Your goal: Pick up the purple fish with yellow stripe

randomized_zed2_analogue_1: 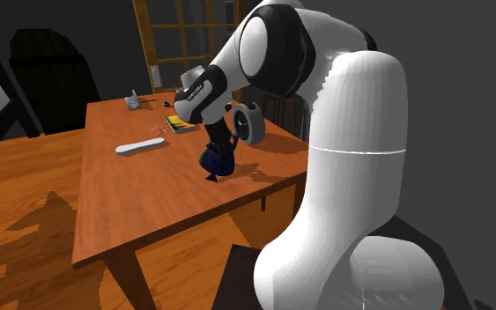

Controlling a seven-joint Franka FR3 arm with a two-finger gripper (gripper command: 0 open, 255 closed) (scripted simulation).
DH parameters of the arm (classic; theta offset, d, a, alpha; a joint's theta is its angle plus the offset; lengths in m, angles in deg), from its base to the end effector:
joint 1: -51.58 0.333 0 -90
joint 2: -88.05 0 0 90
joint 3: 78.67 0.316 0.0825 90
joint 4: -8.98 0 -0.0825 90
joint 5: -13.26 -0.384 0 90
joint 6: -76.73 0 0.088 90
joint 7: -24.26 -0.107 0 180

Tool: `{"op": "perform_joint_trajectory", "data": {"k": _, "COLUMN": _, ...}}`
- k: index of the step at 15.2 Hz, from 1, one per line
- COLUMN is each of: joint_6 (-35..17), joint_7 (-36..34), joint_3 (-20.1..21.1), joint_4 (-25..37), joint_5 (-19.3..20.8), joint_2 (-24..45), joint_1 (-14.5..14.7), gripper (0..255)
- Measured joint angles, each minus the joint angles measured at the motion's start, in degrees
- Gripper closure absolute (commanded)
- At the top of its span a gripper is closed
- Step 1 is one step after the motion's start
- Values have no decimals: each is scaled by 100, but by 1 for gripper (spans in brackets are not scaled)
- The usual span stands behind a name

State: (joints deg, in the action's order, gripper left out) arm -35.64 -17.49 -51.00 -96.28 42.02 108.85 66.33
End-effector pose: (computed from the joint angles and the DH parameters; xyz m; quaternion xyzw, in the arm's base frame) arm 0.4854 0.3762 0.3398 0.9796 0.1171 0.0262 0.1614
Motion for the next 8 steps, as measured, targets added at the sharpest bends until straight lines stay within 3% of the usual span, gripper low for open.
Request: {"op": "perform_joint_trajectory", "data": {"k": 8, "joint_6": 413, "joint_7": 235, "joint_3": 68, "joint_4": 221, "joint_5": -200, "joint_2": -268, "joint_1": -42, "gripper": 255}}
